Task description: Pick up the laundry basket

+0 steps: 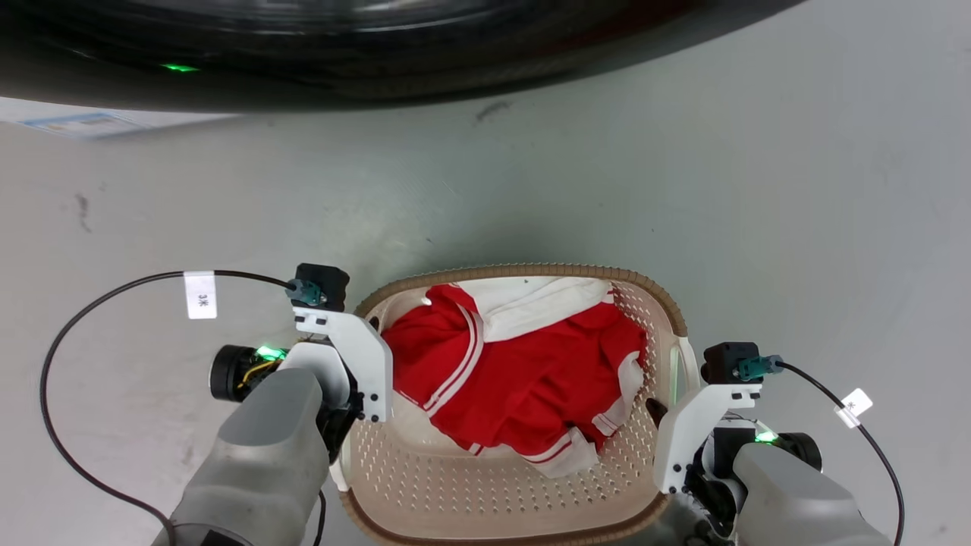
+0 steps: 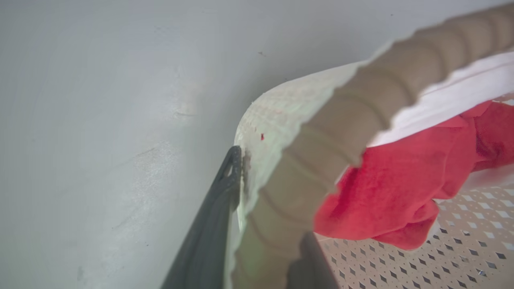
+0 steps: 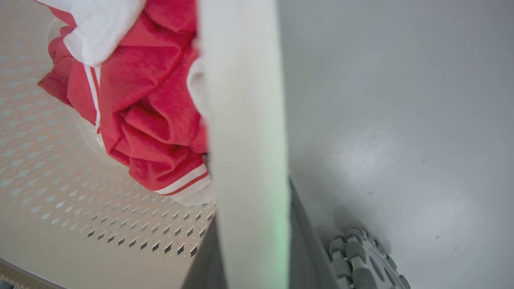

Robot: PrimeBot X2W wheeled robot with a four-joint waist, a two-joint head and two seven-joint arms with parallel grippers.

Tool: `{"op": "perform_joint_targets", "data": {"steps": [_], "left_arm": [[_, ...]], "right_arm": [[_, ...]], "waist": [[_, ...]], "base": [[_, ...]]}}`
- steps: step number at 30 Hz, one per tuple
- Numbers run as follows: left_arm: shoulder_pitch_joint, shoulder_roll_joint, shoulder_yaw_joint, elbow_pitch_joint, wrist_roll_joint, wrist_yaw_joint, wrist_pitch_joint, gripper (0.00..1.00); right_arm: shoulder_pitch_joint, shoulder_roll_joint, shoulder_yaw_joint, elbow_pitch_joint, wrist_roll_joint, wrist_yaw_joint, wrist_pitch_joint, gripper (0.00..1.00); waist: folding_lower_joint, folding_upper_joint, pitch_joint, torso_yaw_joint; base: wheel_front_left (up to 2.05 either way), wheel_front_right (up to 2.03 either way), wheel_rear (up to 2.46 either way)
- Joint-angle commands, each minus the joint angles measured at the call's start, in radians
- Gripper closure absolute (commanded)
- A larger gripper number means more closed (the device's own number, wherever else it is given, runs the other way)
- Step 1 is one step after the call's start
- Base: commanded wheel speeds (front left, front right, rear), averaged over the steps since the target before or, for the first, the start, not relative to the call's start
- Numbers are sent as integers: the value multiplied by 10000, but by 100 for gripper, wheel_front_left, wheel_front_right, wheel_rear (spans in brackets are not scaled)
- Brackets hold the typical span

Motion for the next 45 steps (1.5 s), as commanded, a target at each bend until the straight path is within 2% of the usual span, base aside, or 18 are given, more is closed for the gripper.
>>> {"op": "perform_joint_targets", "data": {"steps": [1,8,19,29,30,45], "left_arm": [[202,-459,-117,-34,-118,-70,152,100],[287,-665,-380,78,-694,-104,1189,100],[97,-779,-783,111,-1505,-143,2890,100],[-4,-325,-970,219,-1874,-136,3636,100],[77,-279,-1006,248,-1972,-127,3904,100],[670,-38,-1287,156,-2772,-118,5733,100]], "right_arm": [[-261,284,50,-155,-76,60,77,100],[-324,-90,-106,-125,-452,85,935,100],[-692,-395,-60,-104,-595,44,3038,100],[-867,-253,-44,-85,-370,42,4760,100],[-817,-186,-35,-85,-296,42,5196,100],[-346,1,9,-87,189,44,7760,100]], "waist": [[-1,0,-509,341],[-1,0,-1503,746],[-1,0,-2902,1143],[-1,0,-4028,1078],[-1,0,-4352,1040],[-1,0,-6323,1044]], "base": [[0,0,0],[0,0,0],[0,0,0],[0,0,0],[0,0,0],[0,0,0]]}}
